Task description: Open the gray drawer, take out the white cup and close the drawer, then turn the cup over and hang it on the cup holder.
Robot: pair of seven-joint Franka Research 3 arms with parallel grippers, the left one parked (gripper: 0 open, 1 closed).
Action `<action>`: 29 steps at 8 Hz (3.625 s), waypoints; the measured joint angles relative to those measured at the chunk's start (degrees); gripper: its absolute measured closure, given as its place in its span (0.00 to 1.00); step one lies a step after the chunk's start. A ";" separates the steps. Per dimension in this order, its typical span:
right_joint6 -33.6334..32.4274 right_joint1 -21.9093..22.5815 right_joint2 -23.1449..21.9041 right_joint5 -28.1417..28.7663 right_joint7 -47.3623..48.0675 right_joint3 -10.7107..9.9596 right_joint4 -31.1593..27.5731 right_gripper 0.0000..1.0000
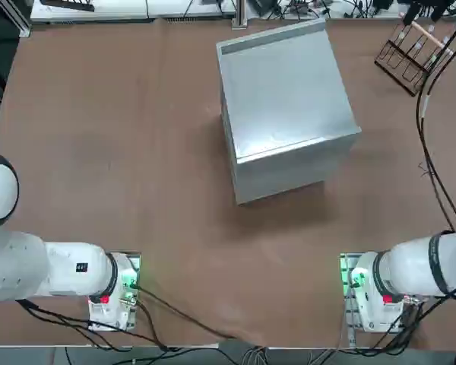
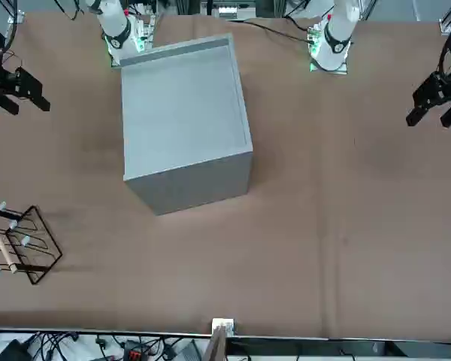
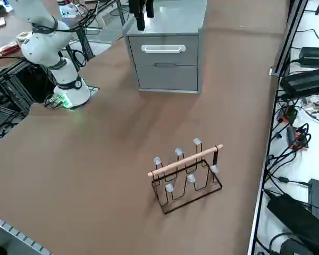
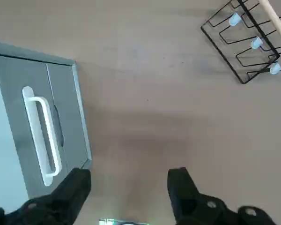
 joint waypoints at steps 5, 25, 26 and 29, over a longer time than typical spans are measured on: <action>0.03 1.37 0.34 1.28 3.07 0.61 0.18 0.00; 29.96 6.73 -1.40 24.25 -7.24 -0.30 -31.74 0.00; 29.96 6.70 -1.40 25.66 -8.14 -0.32 -31.97 0.00; 29.99 6.65 -1.14 27.78 -10.72 -0.64 -33.16 0.00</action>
